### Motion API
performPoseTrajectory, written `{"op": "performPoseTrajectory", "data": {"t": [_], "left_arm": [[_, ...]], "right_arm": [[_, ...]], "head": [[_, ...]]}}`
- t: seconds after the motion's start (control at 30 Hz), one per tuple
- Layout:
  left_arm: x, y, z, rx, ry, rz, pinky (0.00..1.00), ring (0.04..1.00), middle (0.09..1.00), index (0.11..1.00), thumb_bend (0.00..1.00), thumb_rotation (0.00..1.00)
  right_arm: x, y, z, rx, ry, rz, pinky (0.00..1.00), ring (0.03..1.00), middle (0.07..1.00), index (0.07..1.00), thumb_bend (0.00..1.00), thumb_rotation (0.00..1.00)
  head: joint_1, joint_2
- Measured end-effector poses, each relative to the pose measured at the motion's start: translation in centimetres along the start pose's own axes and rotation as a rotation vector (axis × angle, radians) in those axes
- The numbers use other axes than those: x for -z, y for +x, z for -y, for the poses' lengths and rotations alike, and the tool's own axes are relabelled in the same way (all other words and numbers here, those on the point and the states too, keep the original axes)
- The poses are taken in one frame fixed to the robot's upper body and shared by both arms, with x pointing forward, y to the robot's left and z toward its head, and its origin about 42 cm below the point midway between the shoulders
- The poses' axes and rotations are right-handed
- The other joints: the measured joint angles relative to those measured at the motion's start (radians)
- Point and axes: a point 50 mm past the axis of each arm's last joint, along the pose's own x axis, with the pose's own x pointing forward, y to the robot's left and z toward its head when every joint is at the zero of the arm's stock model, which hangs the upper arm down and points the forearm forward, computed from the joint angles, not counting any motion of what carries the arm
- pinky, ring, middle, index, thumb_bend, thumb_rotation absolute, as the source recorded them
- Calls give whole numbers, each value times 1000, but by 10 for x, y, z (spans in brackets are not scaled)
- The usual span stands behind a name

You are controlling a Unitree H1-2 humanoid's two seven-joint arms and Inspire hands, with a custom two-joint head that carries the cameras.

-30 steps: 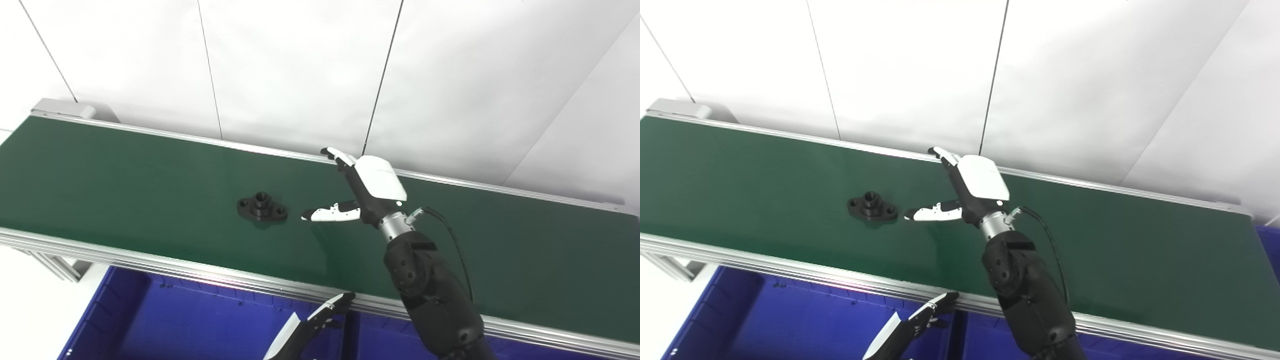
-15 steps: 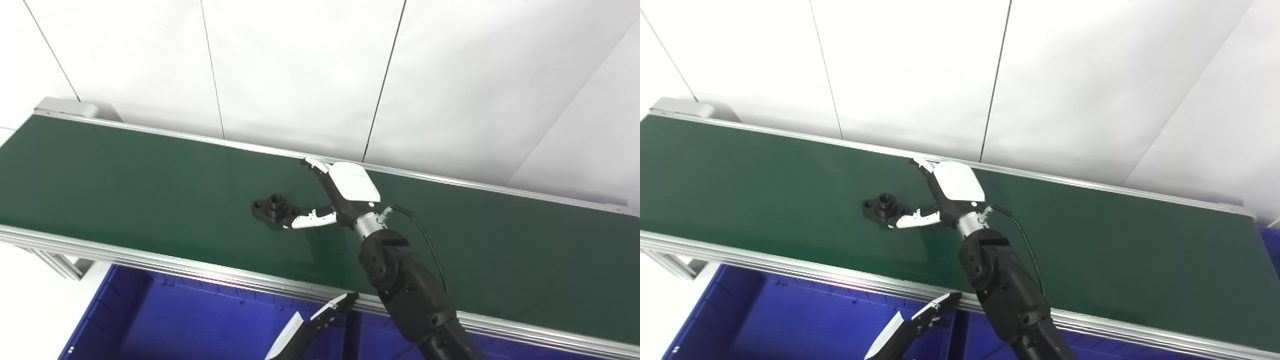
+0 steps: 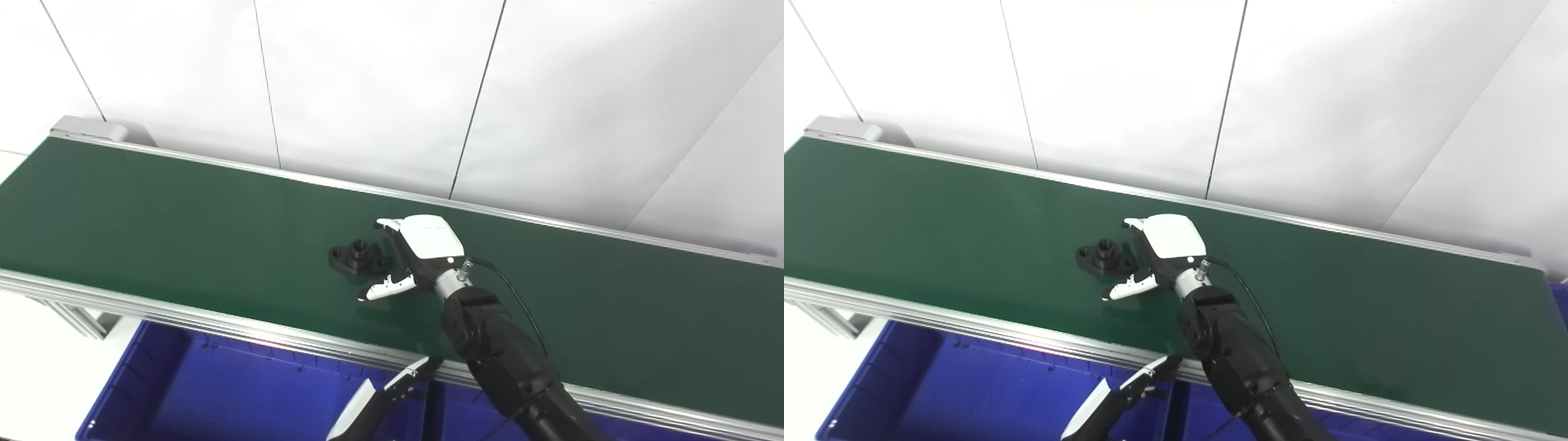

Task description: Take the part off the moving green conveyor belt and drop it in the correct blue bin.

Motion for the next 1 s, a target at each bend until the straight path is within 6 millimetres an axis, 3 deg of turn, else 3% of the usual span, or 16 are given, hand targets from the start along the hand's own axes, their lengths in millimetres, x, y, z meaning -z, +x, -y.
{"op": "performPoseTrajectory", "data": {"t": [0.13,0.23,0.27,0.47,0.57,0.6,0.63,0.67,0.77,0.87,1.0], "left_arm": [[-1,0,0,2,10,4,779,887,923,915,778,792],[-5,-1,-1,-1,11,15,778,888,927,919,776,792],[-6,-1,-2,-3,12,19,778,889,928,920,778,791],[-6,-1,-2,0,11,20,777,891,932,920,784,784],[-7,-2,-2,0,11,21,783,893,931,918,774,783],[-7,-2,-2,1,12,22,783,893,931,918,774,783],[-7,-2,-2,0,12,23,784,891,929,919,775,784],[-8,-2,-2,-1,12,24,784,890,928,919,775,785],[-9,-3,-2,-4,12,25,780,891,930,922,779,791],[-13,-3,-3,-2,14,35,784,894,931,924,774,791],[-15,-4,-3,1,14,23,782,894,935,927,786,797]], "right_arm": [[3,1,2,2,-7,-21,553,704,795,830,911,564],[6,1,3,10,-9,-30,485,626,740,799,878,561],[8,1,3,12,-9,-33,411,534,657,772,851,555],[12,1,3,36,13,-49,335,463,600,739,810,543],[13,1,3,35,26,-53,234,305,410,640,689,262],[13,1,3,33,35,-54,234,305,410,640,689,262],[13,1,2,27,38,-56,206,272,446,548,593,107],[13,1,1,19,35,-64,197,261,458,517,560,55],[9,4,6,-35,23,-81,170,251,471,489,531,4],[-2,7,12,-80,-15,-93,179,273,417,512,524,0],[-3,7,14,-108,-54,-143,169,254,468,488,531,0]], "head": [[-2,2],[-6,2],[-6,3],[-8,8],[-8,15],[-8,15],[-8,15],[-6,20],[-5,25],[-5,26],[-3,32]]}}
